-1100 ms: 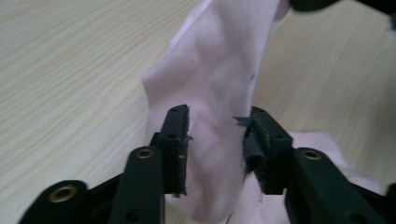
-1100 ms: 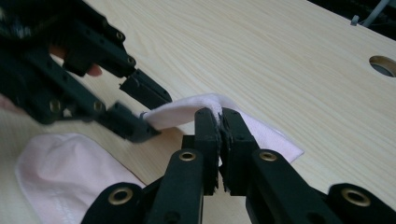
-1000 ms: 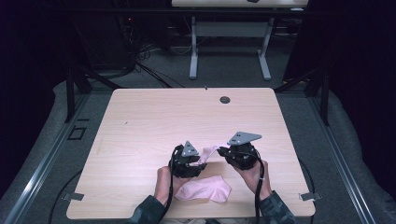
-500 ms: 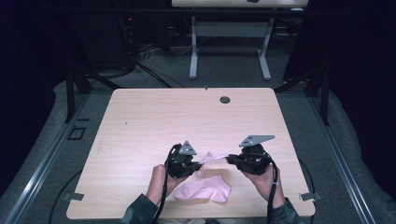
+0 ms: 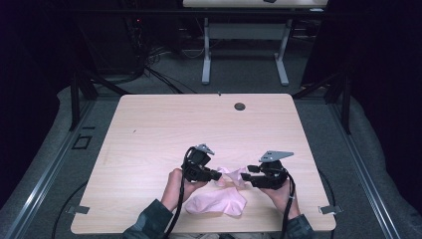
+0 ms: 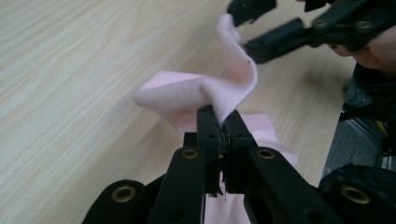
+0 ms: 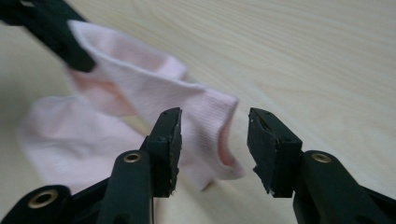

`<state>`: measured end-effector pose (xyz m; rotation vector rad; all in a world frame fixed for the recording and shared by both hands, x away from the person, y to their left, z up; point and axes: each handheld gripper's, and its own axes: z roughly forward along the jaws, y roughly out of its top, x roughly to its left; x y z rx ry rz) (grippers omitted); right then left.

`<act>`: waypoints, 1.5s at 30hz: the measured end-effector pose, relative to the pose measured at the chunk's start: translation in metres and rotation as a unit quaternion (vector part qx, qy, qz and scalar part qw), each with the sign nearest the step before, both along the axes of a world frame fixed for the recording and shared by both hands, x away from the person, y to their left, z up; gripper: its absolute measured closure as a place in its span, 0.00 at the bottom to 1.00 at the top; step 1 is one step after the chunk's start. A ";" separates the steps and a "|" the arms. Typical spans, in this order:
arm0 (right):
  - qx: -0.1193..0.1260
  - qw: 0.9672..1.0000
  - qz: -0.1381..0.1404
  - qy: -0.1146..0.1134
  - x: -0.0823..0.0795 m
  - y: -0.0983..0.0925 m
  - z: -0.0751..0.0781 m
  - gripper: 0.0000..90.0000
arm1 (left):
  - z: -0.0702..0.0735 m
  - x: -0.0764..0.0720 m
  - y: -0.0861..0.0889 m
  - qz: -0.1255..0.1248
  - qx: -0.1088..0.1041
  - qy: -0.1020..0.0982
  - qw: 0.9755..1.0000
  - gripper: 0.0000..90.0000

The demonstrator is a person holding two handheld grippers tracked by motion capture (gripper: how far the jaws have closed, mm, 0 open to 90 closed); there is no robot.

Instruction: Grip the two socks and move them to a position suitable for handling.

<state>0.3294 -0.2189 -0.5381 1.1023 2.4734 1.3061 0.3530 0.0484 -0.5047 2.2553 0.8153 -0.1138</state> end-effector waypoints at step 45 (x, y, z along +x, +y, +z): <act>-0.115 0.991 -0.022 0.063 0.056 0.036 -0.020 0.92 | -0.054 0.042 0.049 0.111 0.056 0.029 0.992 0.79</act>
